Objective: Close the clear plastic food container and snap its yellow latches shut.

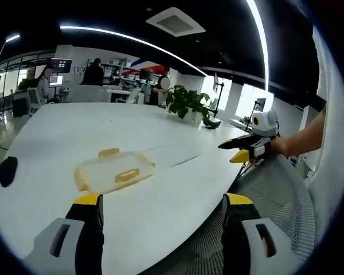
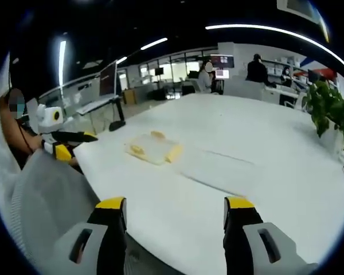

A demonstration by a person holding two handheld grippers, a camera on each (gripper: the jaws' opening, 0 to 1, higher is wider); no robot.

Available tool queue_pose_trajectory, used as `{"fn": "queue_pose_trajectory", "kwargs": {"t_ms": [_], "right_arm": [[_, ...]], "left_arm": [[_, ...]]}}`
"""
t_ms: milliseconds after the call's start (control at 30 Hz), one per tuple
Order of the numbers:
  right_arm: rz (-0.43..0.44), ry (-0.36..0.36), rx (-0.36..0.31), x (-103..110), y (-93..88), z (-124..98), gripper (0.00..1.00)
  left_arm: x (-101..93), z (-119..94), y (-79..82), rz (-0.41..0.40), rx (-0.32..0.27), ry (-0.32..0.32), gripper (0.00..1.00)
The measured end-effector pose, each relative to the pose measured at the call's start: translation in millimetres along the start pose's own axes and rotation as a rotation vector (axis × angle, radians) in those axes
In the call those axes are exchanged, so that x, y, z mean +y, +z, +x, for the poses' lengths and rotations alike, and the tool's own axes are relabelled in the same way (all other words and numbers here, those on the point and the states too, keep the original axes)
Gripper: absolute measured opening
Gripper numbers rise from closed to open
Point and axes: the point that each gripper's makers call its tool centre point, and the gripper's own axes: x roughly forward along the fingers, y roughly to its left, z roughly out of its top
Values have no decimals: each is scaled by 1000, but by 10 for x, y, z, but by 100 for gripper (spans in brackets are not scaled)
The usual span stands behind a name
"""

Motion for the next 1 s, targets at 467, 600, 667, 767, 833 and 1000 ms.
{"fn": "queue_pose_trajectory", "kwargs": {"t_ms": [467, 600, 667, 767, 833, 1000], "right_arm": [[4, 1, 16, -1, -32, 2, 68], [6, 3, 14, 6, -31, 3, 68], [7, 5, 12, 7, -26, 2, 67], [8, 4, 12, 3, -30, 2, 67], [9, 4, 18, 3, -41, 4, 67], [9, 3, 13, -2, -37, 5, 67]], "left_arm": [[-15, 1, -14, -9, 6, -5, 82], [-17, 2, -23, -10, 12, -5, 82], [-13, 1, -24, -12, 12, -4, 81], [-10, 0, -24, -16, 11, -3, 81], [-4, -2, -25, -21, 9, -1, 81], [-15, -1, -32, -14, 16, -5, 81]]}}
